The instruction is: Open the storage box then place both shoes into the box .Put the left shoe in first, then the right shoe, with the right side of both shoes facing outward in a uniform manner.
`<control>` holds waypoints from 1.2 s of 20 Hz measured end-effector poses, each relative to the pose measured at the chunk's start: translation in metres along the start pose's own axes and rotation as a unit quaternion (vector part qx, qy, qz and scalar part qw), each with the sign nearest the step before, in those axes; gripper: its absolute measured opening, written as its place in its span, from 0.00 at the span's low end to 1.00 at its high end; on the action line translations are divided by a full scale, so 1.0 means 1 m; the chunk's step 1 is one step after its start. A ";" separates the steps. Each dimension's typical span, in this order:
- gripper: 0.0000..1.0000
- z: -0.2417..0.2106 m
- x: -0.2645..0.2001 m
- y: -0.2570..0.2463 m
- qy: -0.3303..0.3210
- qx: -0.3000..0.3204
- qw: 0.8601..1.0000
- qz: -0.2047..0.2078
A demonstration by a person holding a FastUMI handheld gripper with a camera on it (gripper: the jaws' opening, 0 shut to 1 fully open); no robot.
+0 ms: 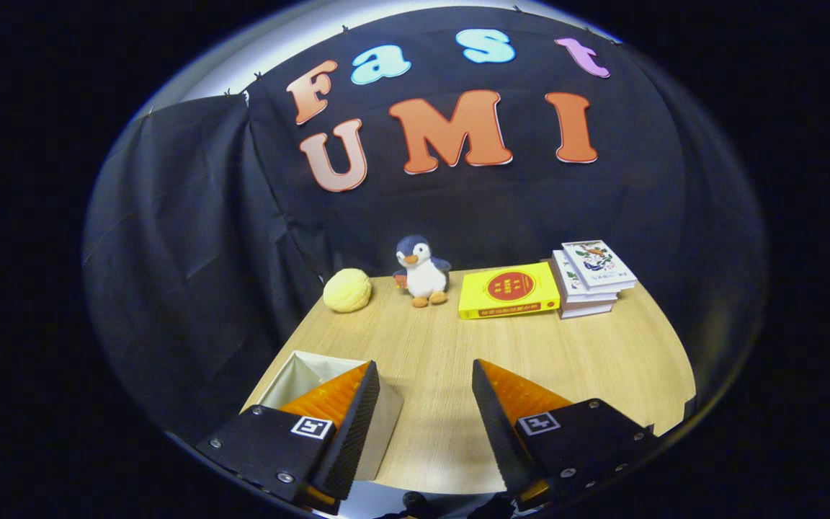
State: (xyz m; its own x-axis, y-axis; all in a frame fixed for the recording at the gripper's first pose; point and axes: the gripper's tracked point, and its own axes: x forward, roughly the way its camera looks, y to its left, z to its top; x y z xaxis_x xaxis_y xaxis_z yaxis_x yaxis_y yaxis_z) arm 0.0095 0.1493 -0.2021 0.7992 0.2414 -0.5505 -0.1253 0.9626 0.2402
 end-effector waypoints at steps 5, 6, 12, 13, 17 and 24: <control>0.83 0.077 -0.036 -0.053 -0.131 -0.015 0.991 -0.021; 0.83 0.091 -0.045 -0.065 -0.159 -0.022 0.987 -0.030; 0.89 0.146 -0.094 -0.096 -0.267 -0.054 0.961 -0.056; 0.91 0.154 -0.100 -0.097 -0.280 -0.051 0.957 -0.050; 0.95 0.178 -0.133 -0.102 -0.327 -0.070 0.942 -0.038; 0.95 0.200 -0.169 -0.104 -0.403 -0.121 0.906 -0.040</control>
State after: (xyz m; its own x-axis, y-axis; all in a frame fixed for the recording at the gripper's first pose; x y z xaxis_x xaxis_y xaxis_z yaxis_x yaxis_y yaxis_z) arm 0.0049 -0.0160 0.0263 0.9692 0.0952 0.2273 -0.0952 0.9954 -0.0109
